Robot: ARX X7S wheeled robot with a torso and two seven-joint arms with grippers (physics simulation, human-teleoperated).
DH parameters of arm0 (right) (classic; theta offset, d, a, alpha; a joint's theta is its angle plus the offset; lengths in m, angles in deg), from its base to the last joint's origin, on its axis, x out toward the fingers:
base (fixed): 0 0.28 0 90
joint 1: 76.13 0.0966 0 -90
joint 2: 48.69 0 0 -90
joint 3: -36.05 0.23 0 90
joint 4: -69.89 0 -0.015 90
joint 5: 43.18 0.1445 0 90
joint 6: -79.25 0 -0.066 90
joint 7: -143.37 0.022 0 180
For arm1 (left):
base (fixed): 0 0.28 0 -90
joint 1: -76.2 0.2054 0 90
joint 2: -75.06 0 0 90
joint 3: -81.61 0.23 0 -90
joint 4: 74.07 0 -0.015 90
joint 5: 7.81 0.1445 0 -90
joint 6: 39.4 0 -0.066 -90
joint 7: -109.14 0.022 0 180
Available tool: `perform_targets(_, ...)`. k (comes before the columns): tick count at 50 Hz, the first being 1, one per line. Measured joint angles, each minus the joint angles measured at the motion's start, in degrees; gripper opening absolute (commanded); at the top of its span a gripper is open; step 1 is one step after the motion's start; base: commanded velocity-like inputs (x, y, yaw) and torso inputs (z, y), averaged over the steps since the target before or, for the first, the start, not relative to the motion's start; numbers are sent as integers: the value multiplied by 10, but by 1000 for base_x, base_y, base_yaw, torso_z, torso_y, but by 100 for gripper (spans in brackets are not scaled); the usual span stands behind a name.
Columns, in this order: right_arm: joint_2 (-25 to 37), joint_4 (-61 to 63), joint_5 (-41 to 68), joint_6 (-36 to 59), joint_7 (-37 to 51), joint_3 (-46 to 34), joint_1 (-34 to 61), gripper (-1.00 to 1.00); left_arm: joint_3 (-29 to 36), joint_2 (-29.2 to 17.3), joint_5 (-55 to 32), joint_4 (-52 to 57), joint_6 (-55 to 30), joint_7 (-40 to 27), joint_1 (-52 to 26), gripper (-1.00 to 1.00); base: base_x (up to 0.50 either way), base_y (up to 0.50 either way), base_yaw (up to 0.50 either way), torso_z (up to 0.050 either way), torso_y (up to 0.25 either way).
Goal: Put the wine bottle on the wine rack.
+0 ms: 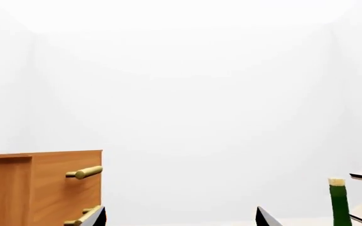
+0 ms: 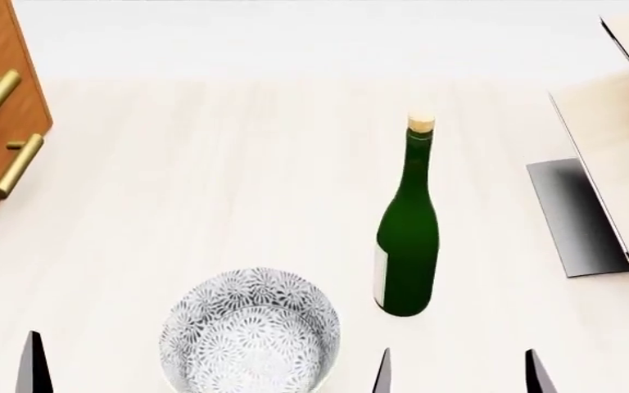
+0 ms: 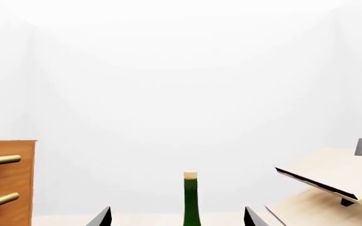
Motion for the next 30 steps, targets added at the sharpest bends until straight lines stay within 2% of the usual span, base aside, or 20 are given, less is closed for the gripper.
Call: perform_targets(30,12,-5,4,4,14,-11,4,100,10,-11,-2,-5,1,-13,-3,100,266,0,0,0,0)
